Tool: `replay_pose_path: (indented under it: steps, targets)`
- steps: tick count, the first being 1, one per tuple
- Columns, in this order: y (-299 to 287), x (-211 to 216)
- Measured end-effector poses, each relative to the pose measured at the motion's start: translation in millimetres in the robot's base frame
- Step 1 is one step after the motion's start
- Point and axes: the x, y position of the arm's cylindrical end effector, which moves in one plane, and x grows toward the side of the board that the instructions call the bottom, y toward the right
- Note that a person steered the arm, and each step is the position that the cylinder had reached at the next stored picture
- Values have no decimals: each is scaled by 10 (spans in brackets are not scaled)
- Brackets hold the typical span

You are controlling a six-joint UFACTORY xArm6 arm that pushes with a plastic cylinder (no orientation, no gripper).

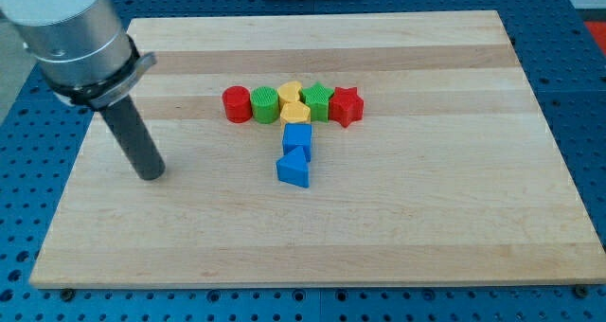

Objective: Move blue triangle towards bottom right

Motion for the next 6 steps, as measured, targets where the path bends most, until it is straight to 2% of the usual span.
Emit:
replay_pose_path:
  steps: [3, 6]
  targets:
    - [1355, 7]
    - [2191, 246]
